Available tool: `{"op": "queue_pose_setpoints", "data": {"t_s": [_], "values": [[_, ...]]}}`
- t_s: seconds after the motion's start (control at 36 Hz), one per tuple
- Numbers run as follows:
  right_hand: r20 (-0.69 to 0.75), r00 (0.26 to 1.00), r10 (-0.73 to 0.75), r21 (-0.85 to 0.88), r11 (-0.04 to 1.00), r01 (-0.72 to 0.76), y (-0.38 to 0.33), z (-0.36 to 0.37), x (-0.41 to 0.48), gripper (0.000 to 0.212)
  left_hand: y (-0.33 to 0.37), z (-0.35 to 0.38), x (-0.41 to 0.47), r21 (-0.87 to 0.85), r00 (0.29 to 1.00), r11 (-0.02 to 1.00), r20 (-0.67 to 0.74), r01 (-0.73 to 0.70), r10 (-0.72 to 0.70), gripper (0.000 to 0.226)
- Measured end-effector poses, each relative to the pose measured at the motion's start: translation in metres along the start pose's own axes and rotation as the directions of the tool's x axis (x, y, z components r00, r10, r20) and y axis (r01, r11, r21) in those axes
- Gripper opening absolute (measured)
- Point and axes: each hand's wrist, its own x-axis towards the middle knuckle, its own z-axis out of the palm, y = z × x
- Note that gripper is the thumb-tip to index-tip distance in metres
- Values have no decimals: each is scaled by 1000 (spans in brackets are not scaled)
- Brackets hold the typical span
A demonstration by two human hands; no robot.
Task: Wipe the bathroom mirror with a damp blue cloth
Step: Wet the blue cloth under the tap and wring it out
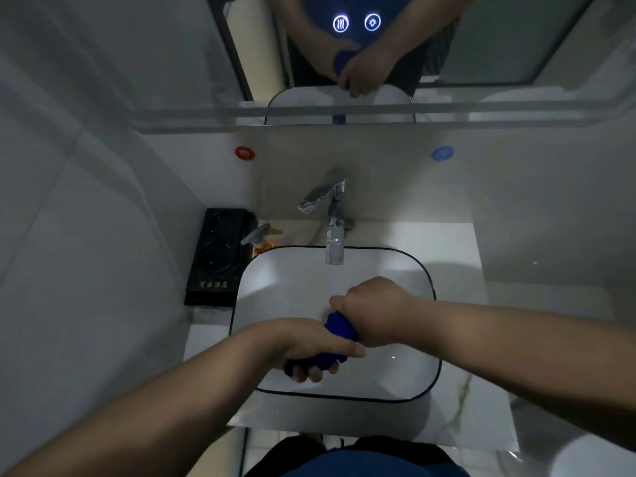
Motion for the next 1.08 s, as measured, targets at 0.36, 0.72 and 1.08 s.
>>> {"op": "queue_pose_setpoints", "data": {"t_s": [0.36,0.72,1.08], "values": [[14,991,135,-31,990,-135,8,2,18,39,0,2,35,18,894,997,-443,-74,75,43],[-121,978,172,100,982,-160,-2,13,14,35,-44,18,40,54,633,851,-644,-523,430,59],[373,918,138,259,934,-246,-4,-16,26,16,-39,20,29,197,572,873,-687,-447,448,68]]}}
